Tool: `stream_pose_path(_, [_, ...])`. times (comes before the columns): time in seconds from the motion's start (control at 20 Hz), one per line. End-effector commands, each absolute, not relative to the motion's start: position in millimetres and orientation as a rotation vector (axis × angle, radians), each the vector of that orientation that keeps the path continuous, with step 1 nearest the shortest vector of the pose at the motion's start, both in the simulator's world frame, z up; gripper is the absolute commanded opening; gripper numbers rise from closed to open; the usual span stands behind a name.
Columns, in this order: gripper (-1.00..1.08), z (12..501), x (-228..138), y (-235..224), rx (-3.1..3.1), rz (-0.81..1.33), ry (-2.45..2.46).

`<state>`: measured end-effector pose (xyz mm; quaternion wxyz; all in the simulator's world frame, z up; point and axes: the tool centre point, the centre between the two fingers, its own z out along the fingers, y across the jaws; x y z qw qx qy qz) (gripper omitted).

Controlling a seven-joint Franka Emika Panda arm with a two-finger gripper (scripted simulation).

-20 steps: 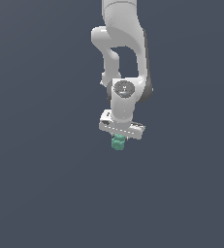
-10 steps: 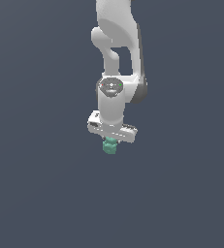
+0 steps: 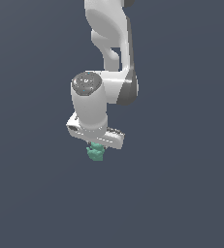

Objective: Pick up the object and move it to a goal position.

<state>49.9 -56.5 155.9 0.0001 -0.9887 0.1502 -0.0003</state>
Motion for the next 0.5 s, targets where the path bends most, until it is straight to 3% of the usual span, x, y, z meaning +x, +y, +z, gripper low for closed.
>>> stream_pose_path(0.0, [-1.00,166.1,61.7,-68.6,-3.106,-0.001,0.470])
stream_pose_path(0.45, [-1.00,189.3,90.5,-97.1,-3.106,-0.001,0.470])
